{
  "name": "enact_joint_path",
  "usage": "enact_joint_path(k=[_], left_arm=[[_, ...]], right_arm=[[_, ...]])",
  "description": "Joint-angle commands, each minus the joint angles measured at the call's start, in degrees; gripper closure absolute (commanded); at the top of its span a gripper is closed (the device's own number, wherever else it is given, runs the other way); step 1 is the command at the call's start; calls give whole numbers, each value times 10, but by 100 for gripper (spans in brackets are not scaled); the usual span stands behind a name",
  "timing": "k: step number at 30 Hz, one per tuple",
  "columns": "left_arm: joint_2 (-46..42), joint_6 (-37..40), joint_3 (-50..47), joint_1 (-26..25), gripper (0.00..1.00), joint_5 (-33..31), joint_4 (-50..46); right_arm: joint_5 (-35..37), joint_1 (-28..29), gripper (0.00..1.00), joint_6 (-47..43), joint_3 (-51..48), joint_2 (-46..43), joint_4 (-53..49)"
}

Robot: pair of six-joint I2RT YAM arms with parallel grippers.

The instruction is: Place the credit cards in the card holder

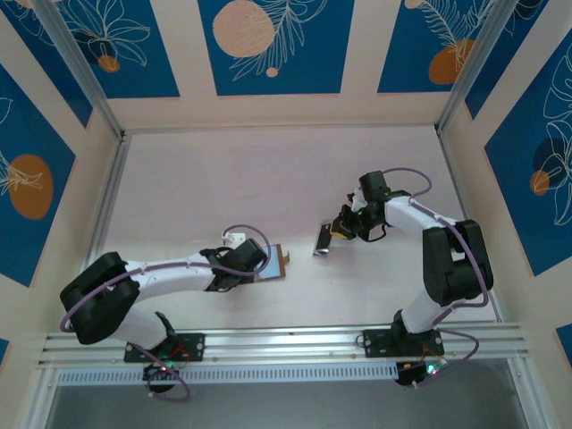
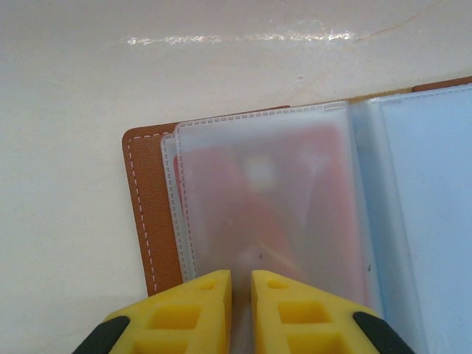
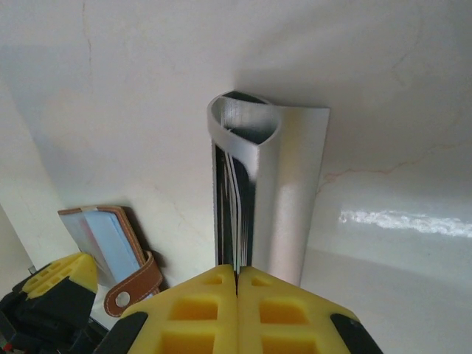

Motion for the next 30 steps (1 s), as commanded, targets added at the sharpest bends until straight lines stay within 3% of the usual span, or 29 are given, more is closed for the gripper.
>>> enact_joint_path(k=[1,18,23,30], left_arm=[[15,-7,-12,0,85,14,-46],[-62,66,125,2,80,-32,-166],[24,134,210,-5,80,62,-91],[186,142,343,-8,81,221,18]], right_arm=[[24,6,100,-6,16,-29,-46],[42,9,100,-15,17,-42,-71],[24,2,100,-13,7,-36,-55],[23,-6,97,-11,0,-36,-55]])
